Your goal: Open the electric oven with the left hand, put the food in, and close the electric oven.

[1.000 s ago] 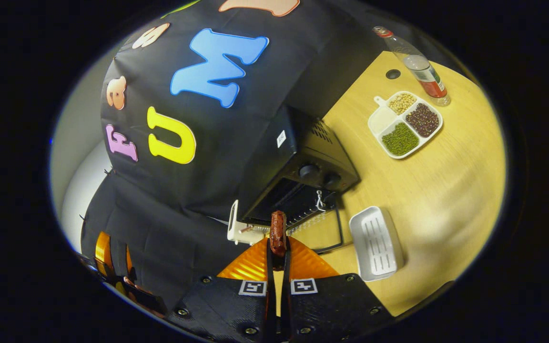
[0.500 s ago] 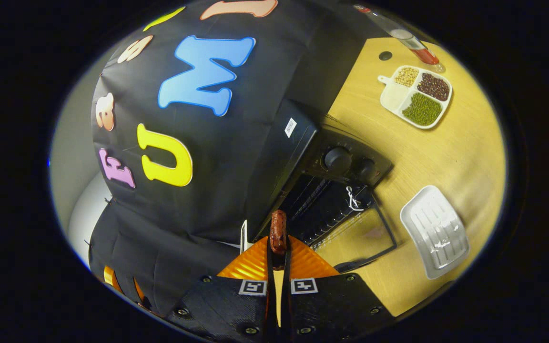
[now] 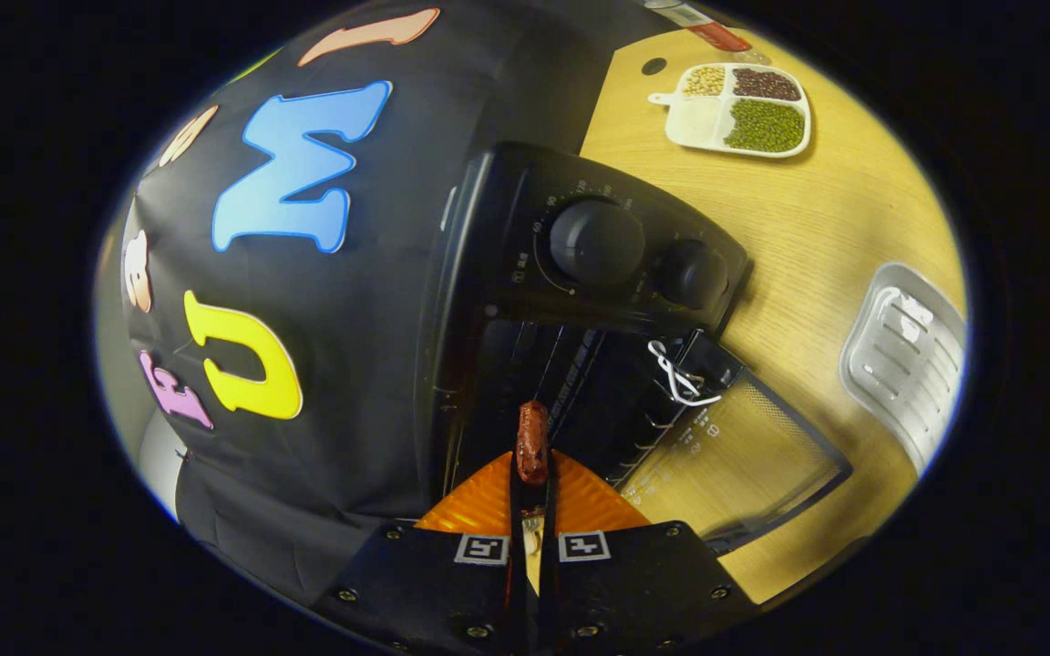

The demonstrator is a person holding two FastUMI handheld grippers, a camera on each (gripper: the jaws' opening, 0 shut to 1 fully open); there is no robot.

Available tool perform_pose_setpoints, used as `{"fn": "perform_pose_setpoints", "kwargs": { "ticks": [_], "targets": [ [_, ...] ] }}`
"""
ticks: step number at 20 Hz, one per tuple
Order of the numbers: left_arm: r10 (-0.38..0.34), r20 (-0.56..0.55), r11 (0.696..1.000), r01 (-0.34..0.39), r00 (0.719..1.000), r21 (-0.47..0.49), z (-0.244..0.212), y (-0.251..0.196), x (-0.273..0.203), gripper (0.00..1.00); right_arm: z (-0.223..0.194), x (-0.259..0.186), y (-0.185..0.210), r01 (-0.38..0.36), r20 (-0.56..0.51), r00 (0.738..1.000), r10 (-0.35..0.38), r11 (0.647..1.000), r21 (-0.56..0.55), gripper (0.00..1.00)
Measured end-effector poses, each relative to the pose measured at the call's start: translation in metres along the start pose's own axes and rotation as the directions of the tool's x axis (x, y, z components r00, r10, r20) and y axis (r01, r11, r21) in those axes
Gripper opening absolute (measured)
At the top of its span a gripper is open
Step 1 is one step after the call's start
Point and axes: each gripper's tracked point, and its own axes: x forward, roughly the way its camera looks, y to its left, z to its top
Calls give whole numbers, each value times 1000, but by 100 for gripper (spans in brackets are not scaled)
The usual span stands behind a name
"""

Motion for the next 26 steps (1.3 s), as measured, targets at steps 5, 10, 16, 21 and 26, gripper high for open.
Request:
{"fn": "perform_pose_setpoints", "kwargs": {
  "ticks": [5, 10, 16, 21, 26],
  "targets": [
    [42, -22, 999, -42, 999, 5, -10, 27, -2, 100, 5, 31, -8, 40, 86, 995, -49, 994, 99, 9],
    [65, -29, 998, -66, 997, -14, -14, 44, 10, 100, 11, 51, -27, 179, 94, 977, -191, 977, 118, 18],
    [49, -21, 998, -50, 999, -38, -18, 39, 29, 100, 12, 24, -20, 229, 77, 970, -231, 973, 41, 64],
    [4, -30, 999, -5, 1000, -49, -27, 9, 40, 100, 12, -14, -18, 272, 71, 961, -266, 957, -98, 88],
    [-48, -44, 998, 47, 998, -32, -34, -29, 46, 100, 34, -70, -11, 306, 168, 952, -256, 821, -482, 88]
  ]
}}
